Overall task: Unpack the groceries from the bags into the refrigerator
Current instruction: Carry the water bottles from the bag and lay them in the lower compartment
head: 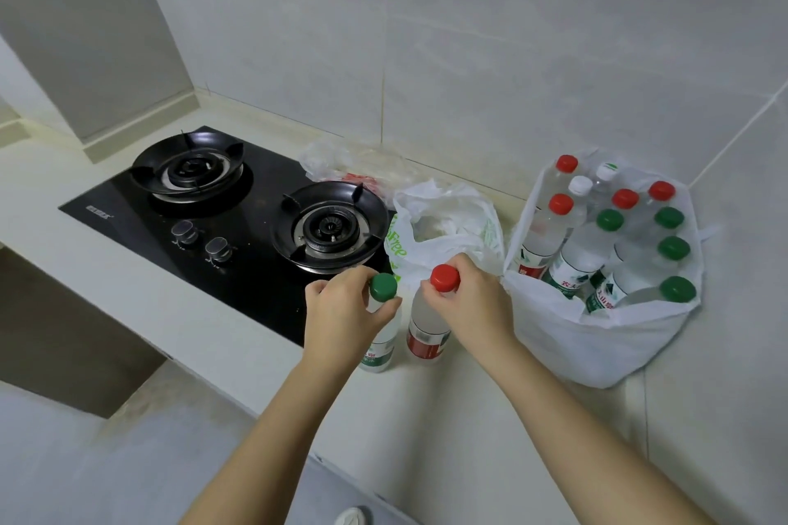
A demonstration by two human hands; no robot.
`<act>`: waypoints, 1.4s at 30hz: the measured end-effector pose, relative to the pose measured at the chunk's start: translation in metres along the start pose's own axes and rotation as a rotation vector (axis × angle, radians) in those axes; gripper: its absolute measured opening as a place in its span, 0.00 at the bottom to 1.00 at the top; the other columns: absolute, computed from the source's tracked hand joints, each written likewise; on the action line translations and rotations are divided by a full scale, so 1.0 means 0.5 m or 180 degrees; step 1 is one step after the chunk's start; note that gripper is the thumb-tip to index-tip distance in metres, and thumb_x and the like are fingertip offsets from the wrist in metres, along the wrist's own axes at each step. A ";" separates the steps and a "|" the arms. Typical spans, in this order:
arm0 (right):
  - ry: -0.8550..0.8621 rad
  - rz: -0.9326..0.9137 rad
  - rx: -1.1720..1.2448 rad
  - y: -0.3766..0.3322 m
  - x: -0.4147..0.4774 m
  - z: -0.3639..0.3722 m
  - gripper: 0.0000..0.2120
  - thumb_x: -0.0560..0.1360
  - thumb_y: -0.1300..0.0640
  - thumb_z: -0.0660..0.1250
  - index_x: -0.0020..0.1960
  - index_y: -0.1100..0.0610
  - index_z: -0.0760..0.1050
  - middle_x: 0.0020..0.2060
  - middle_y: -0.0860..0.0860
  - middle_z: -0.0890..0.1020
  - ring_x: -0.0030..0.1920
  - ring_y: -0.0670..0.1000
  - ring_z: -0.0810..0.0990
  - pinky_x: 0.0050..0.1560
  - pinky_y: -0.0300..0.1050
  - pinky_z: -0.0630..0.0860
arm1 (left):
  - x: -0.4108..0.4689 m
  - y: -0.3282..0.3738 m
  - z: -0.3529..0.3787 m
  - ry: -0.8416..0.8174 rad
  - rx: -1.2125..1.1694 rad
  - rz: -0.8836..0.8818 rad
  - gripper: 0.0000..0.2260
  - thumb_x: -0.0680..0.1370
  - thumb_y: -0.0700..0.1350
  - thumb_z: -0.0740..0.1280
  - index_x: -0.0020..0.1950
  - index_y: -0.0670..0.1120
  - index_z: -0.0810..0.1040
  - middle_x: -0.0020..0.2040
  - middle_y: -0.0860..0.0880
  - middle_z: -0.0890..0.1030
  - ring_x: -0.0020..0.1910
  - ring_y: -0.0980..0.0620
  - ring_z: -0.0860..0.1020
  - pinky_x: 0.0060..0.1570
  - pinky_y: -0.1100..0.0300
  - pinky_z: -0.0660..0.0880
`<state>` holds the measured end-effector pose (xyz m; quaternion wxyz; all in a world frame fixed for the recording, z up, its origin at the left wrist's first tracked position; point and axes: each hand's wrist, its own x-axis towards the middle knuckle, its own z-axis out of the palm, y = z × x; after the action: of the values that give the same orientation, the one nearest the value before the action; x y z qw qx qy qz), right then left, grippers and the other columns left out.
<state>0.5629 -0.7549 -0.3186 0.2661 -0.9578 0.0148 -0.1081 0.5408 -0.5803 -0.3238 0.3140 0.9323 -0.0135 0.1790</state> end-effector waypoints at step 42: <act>-0.0526 0.0800 0.2565 0.174 -0.097 0.260 0.29 0.65 0.67 0.79 0.62 0.57 0.71 0.55 0.46 0.82 0.57 0.48 0.81 0.57 0.42 0.77 | -0.137 -0.129 0.203 -0.0348 -0.1624 -0.1440 0.34 0.68 0.41 0.78 0.61 0.69 0.65 0.61 0.61 0.76 0.57 0.68 0.74 0.51 0.77 0.69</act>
<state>0.5463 -0.7595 -0.4815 0.6303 -0.7734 0.0666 0.0051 0.5187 -0.5941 -0.4596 0.5675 0.8113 0.1324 0.0455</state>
